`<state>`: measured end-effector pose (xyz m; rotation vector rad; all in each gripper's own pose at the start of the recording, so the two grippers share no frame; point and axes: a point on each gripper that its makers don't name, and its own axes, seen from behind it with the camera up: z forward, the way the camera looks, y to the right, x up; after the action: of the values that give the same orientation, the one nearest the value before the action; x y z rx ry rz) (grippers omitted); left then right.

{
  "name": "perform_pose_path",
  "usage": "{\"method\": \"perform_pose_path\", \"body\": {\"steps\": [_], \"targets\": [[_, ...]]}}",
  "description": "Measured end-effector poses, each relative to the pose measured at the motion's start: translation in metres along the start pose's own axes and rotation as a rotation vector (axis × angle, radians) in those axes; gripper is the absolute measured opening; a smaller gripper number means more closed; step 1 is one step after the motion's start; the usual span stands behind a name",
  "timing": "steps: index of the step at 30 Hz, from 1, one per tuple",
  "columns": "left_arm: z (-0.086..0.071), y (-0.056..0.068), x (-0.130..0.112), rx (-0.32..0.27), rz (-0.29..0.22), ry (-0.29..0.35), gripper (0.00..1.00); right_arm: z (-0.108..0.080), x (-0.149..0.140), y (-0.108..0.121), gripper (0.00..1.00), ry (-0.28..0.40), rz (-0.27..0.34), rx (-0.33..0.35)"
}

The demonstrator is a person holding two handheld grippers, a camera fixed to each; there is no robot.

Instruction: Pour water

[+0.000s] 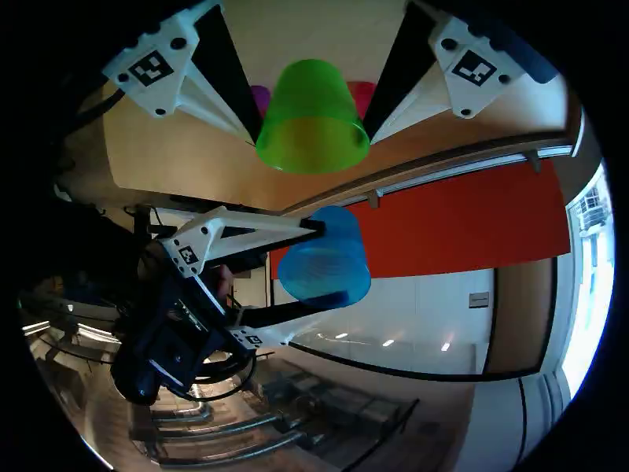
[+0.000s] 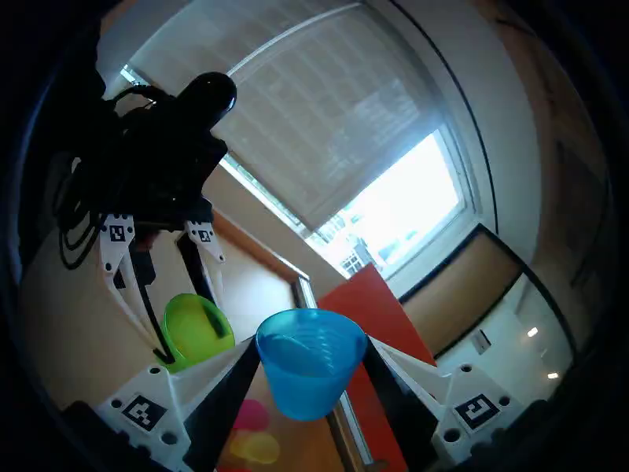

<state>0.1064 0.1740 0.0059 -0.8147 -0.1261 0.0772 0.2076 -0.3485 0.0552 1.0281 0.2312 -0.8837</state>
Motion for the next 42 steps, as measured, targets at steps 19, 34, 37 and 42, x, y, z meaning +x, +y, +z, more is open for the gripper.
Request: {"method": "perform_pose_path", "body": {"steps": [19,34,37,42], "targets": [[0.0023,0.0016,0.0013,0.000,-0.002,0.004,0.87,0.0076,0.0014,0.0048,0.93,-0.016,-0.083,0.002],[0.0040,0.0033,0.0022,-0.003,0.001,0.008,0.87,0.0087,0.0025,0.0084,0.93,-0.030,-0.150,-0.008],[0.0038,0.0033,0.0022,-0.002,0.004,0.007,0.87,0.0083,0.0031,0.0085,0.93,-0.031,-0.162,-0.007],[0.0037,0.0031,0.0010,0.001,0.007,0.006,0.87,0.0087,0.0036,0.0076,0.93,-0.034,-0.177,-0.003]]}}
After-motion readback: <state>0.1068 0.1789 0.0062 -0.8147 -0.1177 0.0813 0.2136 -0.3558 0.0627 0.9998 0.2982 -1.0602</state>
